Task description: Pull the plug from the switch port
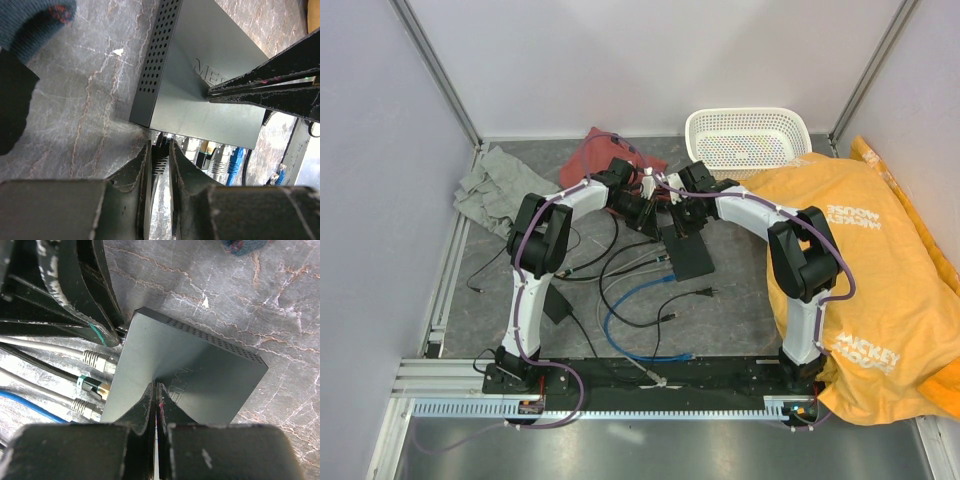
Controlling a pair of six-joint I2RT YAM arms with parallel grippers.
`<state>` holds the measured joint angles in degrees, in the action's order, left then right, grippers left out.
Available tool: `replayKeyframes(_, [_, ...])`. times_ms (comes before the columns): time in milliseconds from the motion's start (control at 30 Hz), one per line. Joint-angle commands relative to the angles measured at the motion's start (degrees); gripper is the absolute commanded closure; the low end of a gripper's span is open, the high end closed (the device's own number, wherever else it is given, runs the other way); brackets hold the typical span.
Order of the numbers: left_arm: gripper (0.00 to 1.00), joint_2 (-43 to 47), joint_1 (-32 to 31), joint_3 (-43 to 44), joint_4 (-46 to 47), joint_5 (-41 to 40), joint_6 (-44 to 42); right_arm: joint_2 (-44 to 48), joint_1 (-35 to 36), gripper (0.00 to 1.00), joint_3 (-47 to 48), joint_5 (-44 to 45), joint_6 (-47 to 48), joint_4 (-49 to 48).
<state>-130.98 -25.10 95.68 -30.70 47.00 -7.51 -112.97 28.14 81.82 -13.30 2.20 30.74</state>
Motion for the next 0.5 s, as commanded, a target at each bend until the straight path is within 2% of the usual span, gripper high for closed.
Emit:
replayKeyframes(0, [0.98,-0.59,-1.18,-3.04,-6.21,-5.34,-3.66,-0.32,0.86,1.0,1.59,-0.85,-0.53,-0.16])
replayKeyframes(167, [0.98,-3.93,-0.21,1.44,-15.87,-3.32,-2.43,-0.67,0.95,1.0,1.94,-0.59,-0.35,0.28])
replayKeyframes(333, [0.98,-1.13,1.54,-3.83,-16.5,-4.55,-1.99,-0.94,1.48,1.0,1.94,-0.32,-0.09,0.37])
replayKeyframes(467, [0.98,-0.24,5.4,-6.03,-17.38,-4.38,-0.06,-1.11,1.65,1.0,1.41,-0.15,0.35,0.28])
